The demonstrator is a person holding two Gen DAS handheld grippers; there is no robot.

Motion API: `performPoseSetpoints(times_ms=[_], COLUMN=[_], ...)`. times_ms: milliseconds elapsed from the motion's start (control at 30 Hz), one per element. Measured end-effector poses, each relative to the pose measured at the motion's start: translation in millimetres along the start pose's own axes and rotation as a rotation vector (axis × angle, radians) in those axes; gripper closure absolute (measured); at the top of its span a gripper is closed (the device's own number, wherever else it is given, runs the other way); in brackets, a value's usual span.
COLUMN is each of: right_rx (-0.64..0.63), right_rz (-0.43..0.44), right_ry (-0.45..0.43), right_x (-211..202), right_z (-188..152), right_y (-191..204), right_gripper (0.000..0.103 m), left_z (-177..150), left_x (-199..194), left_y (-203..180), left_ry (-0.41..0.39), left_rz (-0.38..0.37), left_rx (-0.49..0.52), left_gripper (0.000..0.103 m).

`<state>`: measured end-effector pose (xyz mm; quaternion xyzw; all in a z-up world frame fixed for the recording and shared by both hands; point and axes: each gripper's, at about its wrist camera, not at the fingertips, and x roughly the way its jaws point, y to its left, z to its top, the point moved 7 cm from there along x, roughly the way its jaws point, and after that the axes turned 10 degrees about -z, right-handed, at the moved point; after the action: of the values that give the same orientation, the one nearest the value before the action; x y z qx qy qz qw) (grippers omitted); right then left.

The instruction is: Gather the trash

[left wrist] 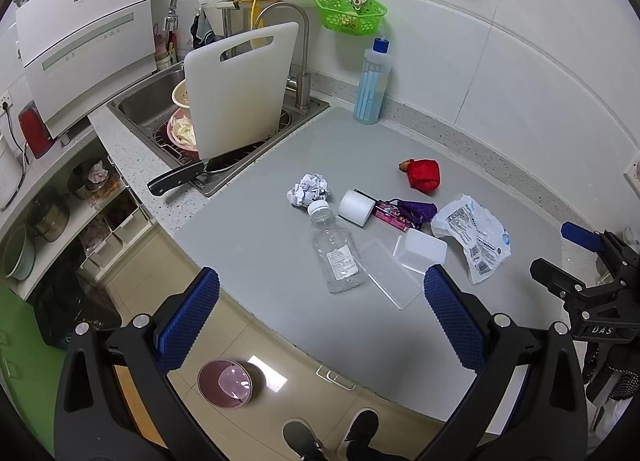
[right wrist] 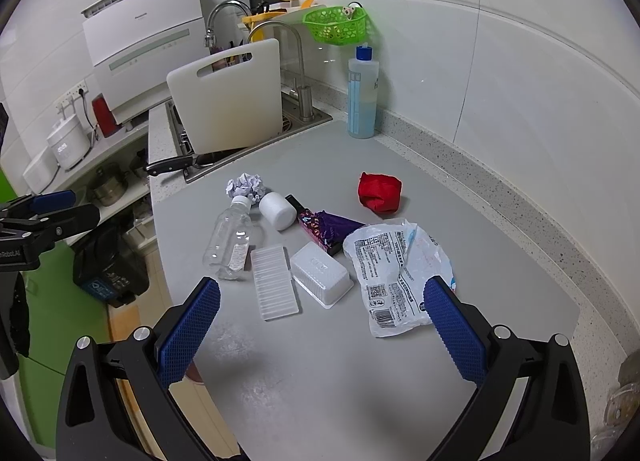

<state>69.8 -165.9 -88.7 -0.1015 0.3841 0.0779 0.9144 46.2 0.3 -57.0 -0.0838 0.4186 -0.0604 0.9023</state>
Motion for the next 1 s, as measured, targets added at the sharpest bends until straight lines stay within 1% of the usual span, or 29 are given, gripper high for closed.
performPoseSetpoints(times_ms=[633,1000], right_rx=[0.0,0.002], right_rz=[0.002,0.003], right_ry=[0.001,0.004], right_x=[1,4], right_z=[0,-1], right_y=[-1,-2], right_gripper=[0.005,0.005], left_z=[-1,-3], left_x=[1,10], left_y=[-2,-3], left_ry=[0.003,0.013], left_rz=[-0.001,0.0], left_rx=[-0.003,-0.001], left_gripper=[0.003,0.003])
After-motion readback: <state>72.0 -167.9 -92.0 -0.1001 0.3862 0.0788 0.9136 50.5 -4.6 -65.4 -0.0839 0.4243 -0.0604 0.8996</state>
